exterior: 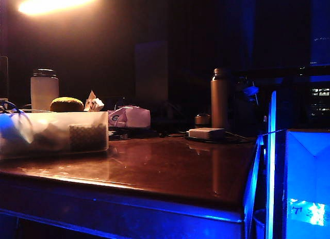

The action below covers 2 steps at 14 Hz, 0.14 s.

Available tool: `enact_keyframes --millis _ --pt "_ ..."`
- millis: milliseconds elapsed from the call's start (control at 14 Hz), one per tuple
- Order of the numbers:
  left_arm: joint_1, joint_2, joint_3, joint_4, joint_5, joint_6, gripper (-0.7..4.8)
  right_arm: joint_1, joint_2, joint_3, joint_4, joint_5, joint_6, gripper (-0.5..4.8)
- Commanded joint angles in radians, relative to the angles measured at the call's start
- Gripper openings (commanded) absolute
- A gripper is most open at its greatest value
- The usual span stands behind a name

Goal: Pick up the kiwi and place it into the translucent box.

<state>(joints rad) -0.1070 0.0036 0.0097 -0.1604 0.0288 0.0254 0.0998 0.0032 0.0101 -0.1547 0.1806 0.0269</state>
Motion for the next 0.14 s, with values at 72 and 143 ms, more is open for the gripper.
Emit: enact_keyframes --millis 72,143 --pt "0.000 -0.003 -0.004 -0.010 -0.003 -0.003 -0.04 0.003 -0.001 -0.003 0.010 0.000 0.003 -0.01" --pt "0.000 -0.003 -0.004 -0.010 -0.003 -0.003 -0.04 0.003 -0.001 -0.003 0.010 0.000 0.003 -0.01"
